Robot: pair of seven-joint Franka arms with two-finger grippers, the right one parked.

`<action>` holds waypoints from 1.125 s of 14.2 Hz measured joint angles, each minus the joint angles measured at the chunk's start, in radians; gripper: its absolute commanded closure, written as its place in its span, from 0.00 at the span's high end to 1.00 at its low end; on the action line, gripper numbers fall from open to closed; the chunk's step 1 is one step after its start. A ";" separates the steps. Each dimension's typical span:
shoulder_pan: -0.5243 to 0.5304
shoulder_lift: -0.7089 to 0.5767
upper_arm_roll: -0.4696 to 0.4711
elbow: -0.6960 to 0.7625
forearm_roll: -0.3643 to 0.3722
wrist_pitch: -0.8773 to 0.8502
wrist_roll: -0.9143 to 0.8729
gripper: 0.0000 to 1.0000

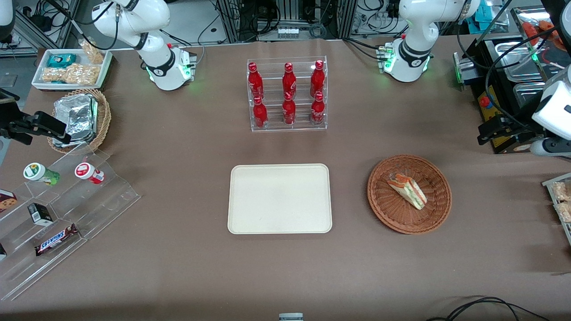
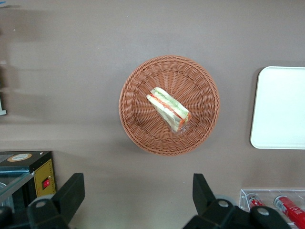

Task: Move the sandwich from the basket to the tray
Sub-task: 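Move the left gripper from rest toward the wicker basket, then lower the open left gripper over the wrapped sandwich in the basket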

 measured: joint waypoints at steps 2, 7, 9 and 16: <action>-0.001 0.006 0.000 -0.001 0.000 -0.008 0.000 1.00; -0.020 0.019 -0.004 -0.051 0.011 -0.001 0.000 1.00; -0.024 0.040 -0.005 -0.102 0.015 0.035 -0.001 1.00; -0.100 0.193 -0.014 -0.291 0.101 0.386 -0.304 1.00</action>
